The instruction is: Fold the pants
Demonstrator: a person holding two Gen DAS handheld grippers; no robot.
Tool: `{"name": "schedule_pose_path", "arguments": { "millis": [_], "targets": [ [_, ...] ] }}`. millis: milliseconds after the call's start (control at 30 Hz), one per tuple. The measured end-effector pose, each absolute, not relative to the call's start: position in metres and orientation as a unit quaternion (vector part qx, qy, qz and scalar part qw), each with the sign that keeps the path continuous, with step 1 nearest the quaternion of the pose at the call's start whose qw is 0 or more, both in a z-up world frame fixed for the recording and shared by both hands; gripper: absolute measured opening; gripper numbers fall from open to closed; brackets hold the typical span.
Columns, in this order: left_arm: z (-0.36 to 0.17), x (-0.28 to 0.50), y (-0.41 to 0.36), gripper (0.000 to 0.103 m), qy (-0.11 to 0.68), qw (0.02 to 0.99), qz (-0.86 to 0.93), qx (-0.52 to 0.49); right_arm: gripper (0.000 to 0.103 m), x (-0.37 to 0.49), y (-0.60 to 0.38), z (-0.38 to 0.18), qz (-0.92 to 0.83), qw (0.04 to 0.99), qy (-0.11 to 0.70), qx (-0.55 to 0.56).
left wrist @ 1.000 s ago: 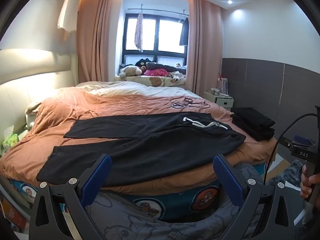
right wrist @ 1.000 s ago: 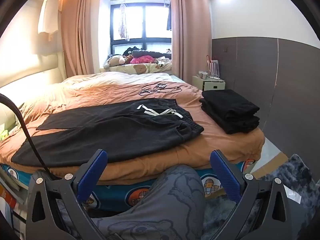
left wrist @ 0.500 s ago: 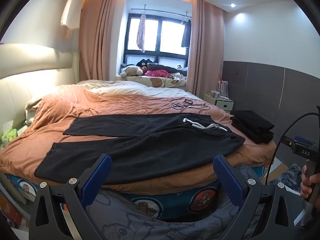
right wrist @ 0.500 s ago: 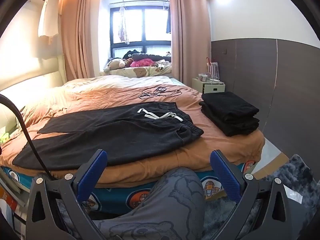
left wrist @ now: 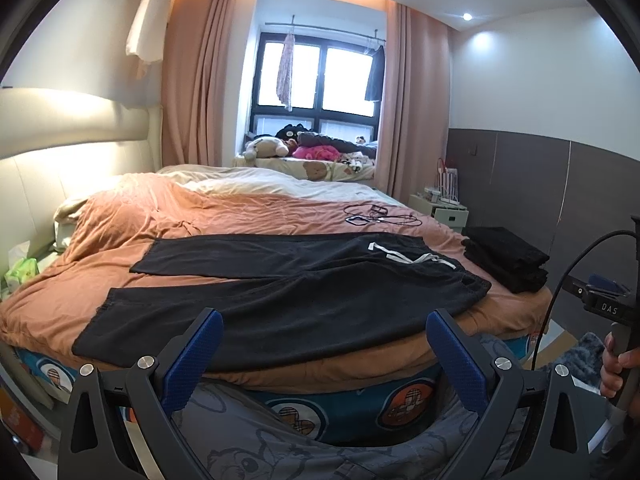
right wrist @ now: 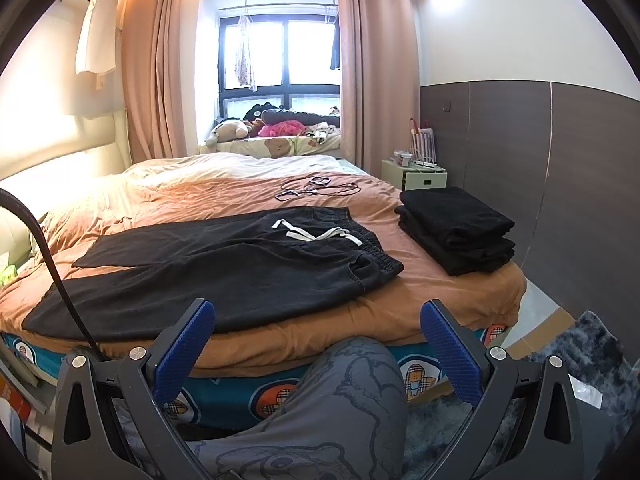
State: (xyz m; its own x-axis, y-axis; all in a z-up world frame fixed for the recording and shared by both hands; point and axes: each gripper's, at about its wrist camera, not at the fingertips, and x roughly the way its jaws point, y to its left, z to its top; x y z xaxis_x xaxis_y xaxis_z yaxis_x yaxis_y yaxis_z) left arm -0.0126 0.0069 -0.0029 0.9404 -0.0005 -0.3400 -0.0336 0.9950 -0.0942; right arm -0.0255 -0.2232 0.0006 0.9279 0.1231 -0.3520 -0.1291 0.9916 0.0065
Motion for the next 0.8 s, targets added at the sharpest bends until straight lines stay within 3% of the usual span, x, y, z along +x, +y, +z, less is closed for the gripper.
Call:
{"name": "schedule_pose_path", "arguments": {
  "millis": [800],
  "targets": [
    [0.0025,-0.0202,0.0101,0.103,0.163,0.985,0.015,-0.052,0.103,-0.0253,-0.2259,0.0007,0.067,0.983,0.173,-0.011]
  ]
}}
